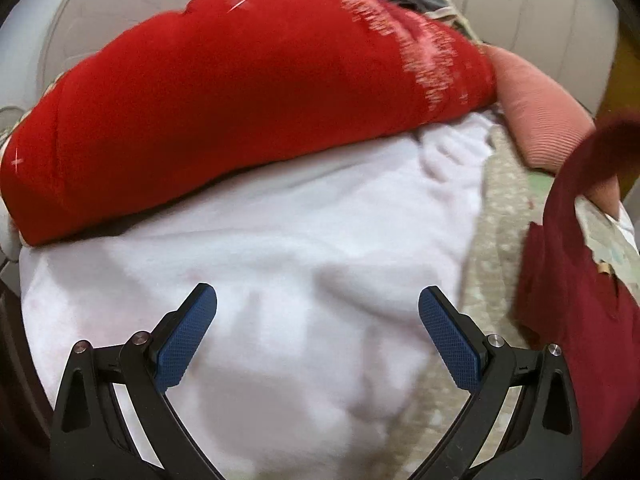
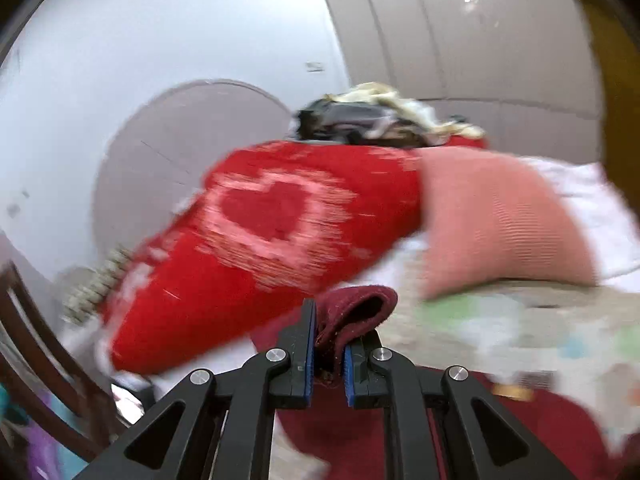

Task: Fold small clothes
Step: 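Carry the held sleeve across the sweater body and open the right tool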

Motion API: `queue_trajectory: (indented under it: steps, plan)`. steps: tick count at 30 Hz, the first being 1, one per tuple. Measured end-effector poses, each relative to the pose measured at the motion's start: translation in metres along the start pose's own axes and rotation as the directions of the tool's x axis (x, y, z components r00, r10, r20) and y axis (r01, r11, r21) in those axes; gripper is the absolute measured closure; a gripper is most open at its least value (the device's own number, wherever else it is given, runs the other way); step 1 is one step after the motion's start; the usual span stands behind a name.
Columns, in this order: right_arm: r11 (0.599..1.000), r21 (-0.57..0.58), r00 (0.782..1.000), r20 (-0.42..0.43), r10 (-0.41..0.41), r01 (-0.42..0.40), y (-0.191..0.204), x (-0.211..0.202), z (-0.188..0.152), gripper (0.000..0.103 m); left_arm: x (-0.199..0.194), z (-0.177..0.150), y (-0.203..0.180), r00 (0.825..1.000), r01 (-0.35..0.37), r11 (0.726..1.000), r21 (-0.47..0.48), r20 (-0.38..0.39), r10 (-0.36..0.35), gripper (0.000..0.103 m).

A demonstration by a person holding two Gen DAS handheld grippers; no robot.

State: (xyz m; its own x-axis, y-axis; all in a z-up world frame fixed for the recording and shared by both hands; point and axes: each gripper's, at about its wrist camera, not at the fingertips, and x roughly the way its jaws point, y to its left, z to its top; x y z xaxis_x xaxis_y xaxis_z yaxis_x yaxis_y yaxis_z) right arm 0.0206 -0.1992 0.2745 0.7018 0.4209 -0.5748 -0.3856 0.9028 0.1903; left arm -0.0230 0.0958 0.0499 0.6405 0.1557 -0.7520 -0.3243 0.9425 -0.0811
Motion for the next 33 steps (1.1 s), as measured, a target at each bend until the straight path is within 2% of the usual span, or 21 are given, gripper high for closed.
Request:
queue_trajectory:
  steps: [2,4,7,9,12,14,16,18,20,22,23,24,26,27,30,33]
  plan:
    - [0.996,-0.019,0.996,-0.034,-0.084,0.083,-0.025,-0.015,-0.015,0.093,-0.006,0.000,-0.009,1.000,0.011,1.000,0.023,0.018,-0.011,0.001]
    - [0.978,-0.025,0.973,-0.101,-0.208,0.206,-0.064,-0.022,-0.041,0.093,-0.013,-0.001,-0.016,0.999,0.026,0.999,0.032,0.046,-0.028,0.001]
    - [0.956,0.015,0.941,-0.177,-0.287,0.294,-0.115,-0.034,-0.072,0.093,-0.014,-0.003,-0.028,0.998,0.038,0.998,0.045,0.052,-0.040,0.001]
    - [0.955,0.088,0.946,-0.189,-0.264,0.284,-0.141,-0.051,-0.087,0.093,-0.011,-0.005,-0.034,0.998,0.042,0.997,0.065,0.036,-0.044,0.001]
    - [0.965,0.200,0.981,-0.129,-0.146,0.170,-0.154,-0.080,-0.100,0.092,-0.008,-0.009,-0.046,0.998,0.055,0.994,0.092,0.031,-0.058,0.001]
    - [0.968,0.227,0.991,-0.094,-0.092,0.112,-0.153,-0.099,-0.104,0.093,-0.007,-0.013,-0.052,0.998,0.059,0.993,0.106,0.023,-0.062,0.001]
    - [0.973,0.227,0.998,-0.063,-0.031,0.044,-0.140,-0.111,-0.103,0.093,-0.005,-0.017,-0.058,0.998,0.066,0.990,0.123,0.011,-0.068,0.001]
    - [0.985,0.171,0.998,-0.058,0.008,0.002,-0.118,-0.116,-0.106,0.093,-0.004,-0.019,-0.062,0.997,0.069,0.989,0.134,0.010,-0.071,0.001]
    - [0.994,0.105,0.995,-0.095,-0.011,0.021,-0.109,-0.119,-0.120,0.092,-0.006,-0.021,-0.065,0.996,0.080,0.987,0.137,0.022,-0.084,0.001]
    - [0.995,0.060,0.977,-0.204,-0.062,0.076,-0.107,-0.113,-0.147,0.092,-0.009,-0.018,-0.066,0.993,0.109,0.988,0.110,0.041,-0.114,0.001]
    - [0.993,0.049,0.958,-0.272,-0.089,0.106,-0.110,-0.107,-0.163,0.093,-0.009,-0.016,-0.066,0.990,0.130,0.988,0.089,0.045,-0.134,0.001]
    - [0.989,0.032,0.929,-0.348,-0.124,0.145,-0.116,-0.100,-0.183,0.093,-0.011,-0.013,-0.067,0.984,0.168,0.984,0.054,0.052,-0.171,0.001]
    - [0.980,0.024,0.889,-0.427,-0.169,0.197,-0.124,-0.093,-0.209,0.093,-0.012,-0.008,-0.069,0.975,0.210,0.978,0.010,0.071,-0.210,0.001]
    - [0.977,0.046,0.877,-0.452,-0.165,0.207,-0.129,-0.090,-0.221,0.092,-0.011,-0.006,-0.073,0.973,0.218,0.976,-0.003,0.074,-0.217,0.001]
    - [0.972,0.094,0.882,-0.446,-0.151,0.214,-0.135,-0.087,-0.231,0.092,-0.005,-0.004,-0.091,0.967,0.250,0.968,0.020,0.040,-0.250,0.001]
    - [0.970,0.049,0.883,-0.427,-0.195,0.237,-0.130,-0.078,-0.223,0.092,0.007,-0.015,-0.111,0.967,0.255,0.962,0.096,-0.026,-0.253,0.001]
